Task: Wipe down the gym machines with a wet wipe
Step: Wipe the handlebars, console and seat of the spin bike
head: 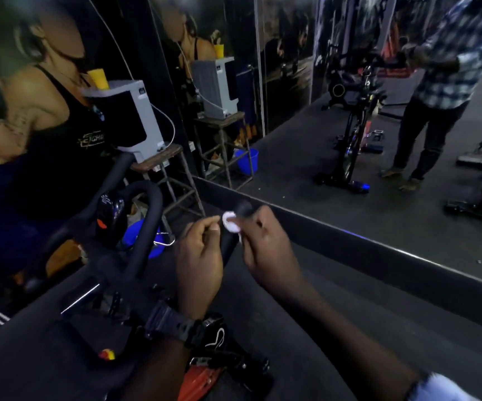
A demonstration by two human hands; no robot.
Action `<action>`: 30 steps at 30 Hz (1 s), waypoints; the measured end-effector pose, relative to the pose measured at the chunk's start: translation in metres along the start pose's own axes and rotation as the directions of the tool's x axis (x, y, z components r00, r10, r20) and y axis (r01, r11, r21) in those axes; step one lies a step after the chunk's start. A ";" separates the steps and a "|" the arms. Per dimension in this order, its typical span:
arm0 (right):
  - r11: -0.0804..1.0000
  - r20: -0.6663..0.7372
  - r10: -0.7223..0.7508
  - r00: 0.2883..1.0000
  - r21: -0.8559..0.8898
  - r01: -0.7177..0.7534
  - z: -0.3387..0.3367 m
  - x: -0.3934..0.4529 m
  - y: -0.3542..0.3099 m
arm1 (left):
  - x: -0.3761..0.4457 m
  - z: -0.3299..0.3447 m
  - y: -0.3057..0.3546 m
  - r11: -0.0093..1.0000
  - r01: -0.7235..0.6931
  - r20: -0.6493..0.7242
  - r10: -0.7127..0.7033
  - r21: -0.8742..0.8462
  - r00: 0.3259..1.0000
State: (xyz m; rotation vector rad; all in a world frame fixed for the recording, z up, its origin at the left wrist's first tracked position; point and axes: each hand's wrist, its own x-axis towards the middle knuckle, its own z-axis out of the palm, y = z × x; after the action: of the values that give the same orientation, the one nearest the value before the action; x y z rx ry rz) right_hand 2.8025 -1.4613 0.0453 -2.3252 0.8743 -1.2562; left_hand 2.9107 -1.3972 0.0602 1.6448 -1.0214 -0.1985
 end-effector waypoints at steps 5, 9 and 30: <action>0.996 -0.161 0.054 0.985 0.085 -0.040 0.003 0.042 -0.002 | -0.004 0.002 0.001 0.988 -0.074 -0.037 0.080 0.137 0.996; 0.986 -0.176 0.111 0.978 0.140 -0.086 -0.004 0.044 0.008 | 0.003 0.004 0.000 0.960 -0.150 -0.039 0.164 0.234 0.986; 0.488 0.773 -0.592 0.229 0.570 -0.661 0.050 0.150 0.097 | -0.010 0.068 0.025 0.805 0.004 -0.421 0.306 0.593 0.854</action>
State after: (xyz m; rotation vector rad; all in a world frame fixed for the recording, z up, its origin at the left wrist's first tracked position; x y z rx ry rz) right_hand 2.8727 -1.6329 0.0565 -1.4766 -0.2770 0.2036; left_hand 2.8505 -1.4383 0.0545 1.9883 -0.8383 0.7004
